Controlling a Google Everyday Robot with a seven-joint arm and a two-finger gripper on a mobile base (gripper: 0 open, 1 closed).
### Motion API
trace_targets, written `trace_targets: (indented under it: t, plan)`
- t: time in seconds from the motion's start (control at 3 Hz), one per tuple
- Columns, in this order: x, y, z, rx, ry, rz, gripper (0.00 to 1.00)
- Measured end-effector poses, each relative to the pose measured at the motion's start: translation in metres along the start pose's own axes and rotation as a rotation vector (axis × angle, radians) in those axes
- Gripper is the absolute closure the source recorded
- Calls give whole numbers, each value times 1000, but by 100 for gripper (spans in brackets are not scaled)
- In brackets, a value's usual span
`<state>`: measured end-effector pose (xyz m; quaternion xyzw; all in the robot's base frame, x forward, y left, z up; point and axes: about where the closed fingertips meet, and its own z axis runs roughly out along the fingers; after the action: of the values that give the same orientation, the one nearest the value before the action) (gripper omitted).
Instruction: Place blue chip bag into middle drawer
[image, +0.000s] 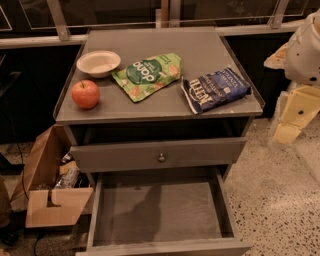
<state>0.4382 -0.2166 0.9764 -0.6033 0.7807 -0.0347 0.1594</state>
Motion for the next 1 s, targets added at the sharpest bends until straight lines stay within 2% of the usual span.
trace_targets:
  t: [0.33,0.67,1.0]
  plan:
    - [0,-1,0,2,-2,-1,0]
    - [-4,-17,5,13,-19,-30,0]
    - [-11,-42,19,15,-16,-103,0]
